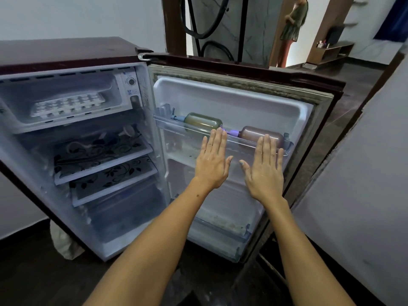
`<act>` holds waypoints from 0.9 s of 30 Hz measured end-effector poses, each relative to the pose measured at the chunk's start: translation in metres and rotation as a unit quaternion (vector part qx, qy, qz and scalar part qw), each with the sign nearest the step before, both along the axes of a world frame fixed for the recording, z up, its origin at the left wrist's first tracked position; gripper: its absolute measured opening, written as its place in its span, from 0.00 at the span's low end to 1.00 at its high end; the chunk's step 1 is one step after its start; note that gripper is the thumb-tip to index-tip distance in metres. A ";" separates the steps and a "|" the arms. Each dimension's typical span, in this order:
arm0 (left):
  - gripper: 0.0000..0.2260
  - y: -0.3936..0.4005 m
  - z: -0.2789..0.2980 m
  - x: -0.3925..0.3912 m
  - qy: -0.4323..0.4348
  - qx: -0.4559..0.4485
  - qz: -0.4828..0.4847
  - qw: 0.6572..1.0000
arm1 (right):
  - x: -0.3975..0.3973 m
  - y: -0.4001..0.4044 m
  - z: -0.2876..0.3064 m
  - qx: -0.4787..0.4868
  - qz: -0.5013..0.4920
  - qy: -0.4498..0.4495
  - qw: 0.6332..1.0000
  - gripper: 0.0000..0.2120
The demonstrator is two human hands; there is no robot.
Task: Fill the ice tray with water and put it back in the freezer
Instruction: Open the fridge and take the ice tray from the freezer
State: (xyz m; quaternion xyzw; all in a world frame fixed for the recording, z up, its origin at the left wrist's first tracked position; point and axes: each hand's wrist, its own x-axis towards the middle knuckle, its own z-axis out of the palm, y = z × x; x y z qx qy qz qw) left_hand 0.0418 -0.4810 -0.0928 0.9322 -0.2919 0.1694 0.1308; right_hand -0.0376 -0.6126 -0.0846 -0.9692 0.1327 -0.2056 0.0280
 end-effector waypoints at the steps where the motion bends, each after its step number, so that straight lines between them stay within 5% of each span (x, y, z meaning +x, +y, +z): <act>1: 0.29 0.002 0.003 0.000 0.002 0.002 -0.007 1.000 | 0.001 0.001 -0.001 0.005 -0.001 -0.003 1.000 0.36; 5: 0.27 0.031 0.019 -0.012 0.075 -0.165 -0.034 0.983 | 0.003 0.013 0.003 0.084 -0.008 -0.021 0.996 0.38; 8: 0.27 0.081 0.018 -0.026 0.123 -0.352 0.041 0.927 | 0.015 0.039 0.014 0.235 -0.028 -0.064 0.970 0.40; 14: 0.25 0.199 0.027 0.015 0.165 -0.492 0.211 0.829 | 0.080 0.150 0.041 0.396 0.027 -0.186 0.899 0.32; 21: 0.25 0.323 0.035 0.104 0.102 -0.547 0.323 0.765 | 0.197 0.279 0.055 0.472 0.249 -0.044 0.845 0.31; 27: 0.21 0.400 0.029 0.176 0.093 -0.601 0.365 0.704 | 0.304 0.342 0.051 0.506 0.275 0.075 0.814 0.33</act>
